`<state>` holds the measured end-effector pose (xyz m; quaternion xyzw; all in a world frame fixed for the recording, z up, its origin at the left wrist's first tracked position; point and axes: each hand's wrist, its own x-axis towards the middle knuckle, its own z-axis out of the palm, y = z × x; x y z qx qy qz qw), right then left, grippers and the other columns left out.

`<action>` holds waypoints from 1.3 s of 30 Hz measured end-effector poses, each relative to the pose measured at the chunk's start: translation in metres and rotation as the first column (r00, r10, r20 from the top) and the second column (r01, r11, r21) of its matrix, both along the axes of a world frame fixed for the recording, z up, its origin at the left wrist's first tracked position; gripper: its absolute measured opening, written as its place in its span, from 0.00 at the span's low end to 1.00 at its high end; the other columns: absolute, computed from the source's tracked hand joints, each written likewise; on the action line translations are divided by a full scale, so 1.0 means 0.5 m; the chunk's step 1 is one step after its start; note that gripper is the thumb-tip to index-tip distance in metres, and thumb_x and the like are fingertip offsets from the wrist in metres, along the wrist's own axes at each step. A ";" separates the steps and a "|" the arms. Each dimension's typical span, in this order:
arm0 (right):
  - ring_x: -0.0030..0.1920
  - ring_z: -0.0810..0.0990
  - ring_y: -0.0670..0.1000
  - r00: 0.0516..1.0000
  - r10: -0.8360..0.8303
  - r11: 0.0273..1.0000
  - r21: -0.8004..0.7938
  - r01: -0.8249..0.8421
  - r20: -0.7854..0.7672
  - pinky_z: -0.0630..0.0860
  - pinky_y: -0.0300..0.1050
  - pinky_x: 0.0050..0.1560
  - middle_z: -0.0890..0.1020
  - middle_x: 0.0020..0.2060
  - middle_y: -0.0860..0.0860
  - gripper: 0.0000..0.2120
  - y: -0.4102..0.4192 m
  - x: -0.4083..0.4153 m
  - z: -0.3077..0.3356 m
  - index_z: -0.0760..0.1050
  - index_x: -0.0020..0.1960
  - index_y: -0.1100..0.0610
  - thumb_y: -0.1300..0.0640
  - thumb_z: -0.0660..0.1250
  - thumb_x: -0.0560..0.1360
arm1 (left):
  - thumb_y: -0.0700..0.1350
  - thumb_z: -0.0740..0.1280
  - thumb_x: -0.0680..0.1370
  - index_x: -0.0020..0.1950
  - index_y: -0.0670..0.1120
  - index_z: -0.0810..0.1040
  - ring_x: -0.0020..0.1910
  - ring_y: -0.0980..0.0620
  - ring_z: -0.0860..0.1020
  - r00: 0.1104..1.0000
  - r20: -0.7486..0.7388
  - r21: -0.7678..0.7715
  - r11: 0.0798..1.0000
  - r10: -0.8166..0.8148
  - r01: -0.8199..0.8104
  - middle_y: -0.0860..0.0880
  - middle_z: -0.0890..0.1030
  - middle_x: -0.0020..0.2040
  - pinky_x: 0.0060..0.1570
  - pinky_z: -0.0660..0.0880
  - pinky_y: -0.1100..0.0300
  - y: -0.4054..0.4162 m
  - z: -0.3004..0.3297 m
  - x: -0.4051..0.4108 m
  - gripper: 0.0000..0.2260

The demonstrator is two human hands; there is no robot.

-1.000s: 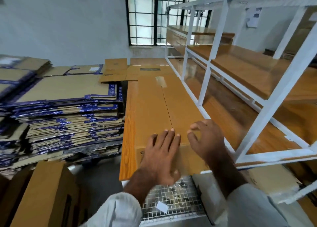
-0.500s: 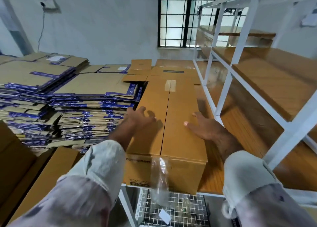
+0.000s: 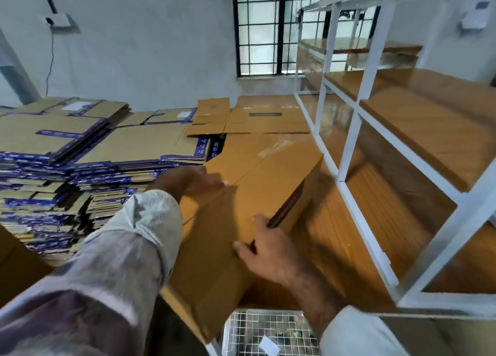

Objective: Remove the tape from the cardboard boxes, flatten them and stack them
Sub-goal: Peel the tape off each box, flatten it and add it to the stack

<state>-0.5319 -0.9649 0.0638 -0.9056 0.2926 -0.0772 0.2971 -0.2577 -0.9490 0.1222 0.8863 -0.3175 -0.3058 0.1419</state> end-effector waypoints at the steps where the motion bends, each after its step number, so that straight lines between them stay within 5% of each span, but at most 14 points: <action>1: 0.38 0.80 0.46 1.000 0.003 1.000 0.031 -0.003 0.013 0.82 0.42 0.36 0.79 0.41 0.46 0.25 0.022 0.017 -0.009 0.60 0.70 0.50 0.41 0.66 0.81 | 0.77 0.73 0.56 0.74 0.48 0.67 0.62 0.39 0.78 1.000 0.020 0.009 1.000 0.011 -0.011 0.42 0.74 0.69 0.62 0.76 0.38 0.000 -0.003 0.007 0.55; 4: 0.44 0.83 0.48 1.000 -0.014 0.996 0.088 0.013 0.010 0.85 0.45 0.43 0.81 0.48 0.49 0.29 0.074 0.067 -0.020 0.57 0.72 0.49 0.43 0.69 0.80 | 0.79 0.72 0.54 0.79 0.49 0.62 0.67 0.37 0.74 0.998 0.063 0.011 1.000 0.008 -0.009 0.40 0.69 0.75 0.63 0.75 0.38 -0.002 -0.004 0.018 0.61; 8: 0.57 0.83 0.55 0.997 0.010 0.999 0.040 -0.007 -0.079 0.82 0.52 0.56 0.81 0.57 0.55 0.35 0.137 0.122 -0.003 0.51 0.80 0.49 0.58 0.68 0.81 | 0.74 0.63 0.73 0.75 0.46 0.70 0.66 0.40 0.74 0.968 0.109 0.083 0.972 -0.226 0.218 0.41 0.73 0.70 0.62 0.74 0.46 0.004 0.001 -0.020 0.40; 12: 0.59 0.82 0.59 0.992 -0.007 1.000 0.010 0.008 -0.127 0.82 0.55 0.58 0.81 0.59 0.58 0.34 0.170 0.169 0.021 0.51 0.80 0.53 0.62 0.66 0.81 | 0.85 0.63 0.57 0.79 0.53 0.64 0.76 0.34 0.61 0.910 0.301 0.134 0.957 -0.287 0.257 0.41 0.62 0.78 0.70 0.65 0.34 0.021 -0.036 -0.004 0.57; 16: 0.59 0.81 0.61 0.982 0.045 0.998 -0.042 -0.054 -0.186 0.82 0.58 0.57 0.80 0.60 0.60 0.38 0.204 0.201 0.038 0.49 0.81 0.53 0.59 0.69 0.79 | 0.84 0.66 0.52 0.74 0.57 0.68 0.72 0.40 0.65 0.887 0.290 0.045 0.931 -0.360 0.363 0.46 0.66 0.73 0.66 0.70 0.36 0.057 -0.036 0.042 0.56; 20: 0.56 0.81 0.56 0.968 0.144 0.986 -0.056 -0.159 -0.208 0.80 0.54 0.53 0.80 0.58 0.53 0.26 0.183 0.203 0.078 0.65 0.73 0.54 0.44 0.66 0.80 | 0.83 0.65 0.59 0.56 0.56 0.75 0.61 0.47 0.75 0.805 0.311 0.038 0.853 -0.505 0.520 0.48 0.76 0.63 0.62 0.75 0.44 0.095 -0.022 0.078 0.38; 23: 0.51 0.81 0.50 0.984 0.096 0.988 -0.108 -0.112 -0.149 0.78 0.49 0.50 0.83 0.54 0.49 0.18 0.115 0.207 0.129 0.80 0.61 0.50 0.39 0.64 0.80 | 0.73 0.69 0.67 0.65 0.50 0.76 0.61 0.46 0.76 0.856 0.360 -0.137 0.887 -0.371 0.442 0.46 0.77 0.64 0.62 0.75 0.45 0.123 -0.010 0.064 0.36; 26: 0.50 0.81 0.50 0.997 -0.006 0.980 -0.201 -0.008 -0.073 0.79 0.48 0.51 0.83 0.51 0.47 0.13 0.027 0.237 0.177 0.81 0.56 0.50 0.42 0.67 0.80 | 0.61 0.71 0.76 0.71 0.47 0.73 0.63 0.45 0.76 0.920 0.373 -0.390 0.880 -0.119 0.272 0.45 0.77 0.66 0.61 0.76 0.47 0.178 0.002 0.022 0.29; 30: 0.60 0.79 0.54 0.997 -0.003 0.957 -0.290 -0.021 -0.081 0.79 0.55 0.58 0.79 0.62 0.52 0.23 -0.094 0.324 0.176 0.73 0.69 0.52 0.41 0.67 0.79 | 0.66 0.64 0.79 0.71 0.53 0.68 0.53 0.50 0.78 0.864 0.504 -0.267 0.949 -0.012 0.169 0.50 0.79 0.56 0.46 0.77 0.54 0.275 0.018 -0.088 0.26; 35: 0.64 0.76 0.56 0.981 0.064 0.959 -0.261 -0.111 -0.184 0.76 0.61 0.63 0.75 0.69 0.53 0.32 -0.214 0.434 0.126 0.68 0.71 0.50 0.34 0.68 0.74 | 0.77 0.62 0.70 0.72 0.57 0.64 0.54 0.48 0.82 0.972 0.224 -0.274 0.952 -0.077 0.138 0.51 0.83 0.55 0.52 0.80 0.52 0.305 -0.051 -0.190 0.37; 39: 0.64 0.76 0.57 0.921 0.154 0.965 -0.146 -0.218 -0.357 0.74 0.63 0.63 0.74 0.69 0.52 0.36 -0.272 0.498 0.088 0.65 0.70 0.45 0.27 0.65 0.69 | 0.75 0.62 0.73 0.82 0.56 0.32 0.63 0.46 0.79 0.999 -0.030 -0.258 0.965 0.038 -0.045 0.47 0.77 0.70 0.57 0.76 0.56 0.278 -0.104 -0.236 0.52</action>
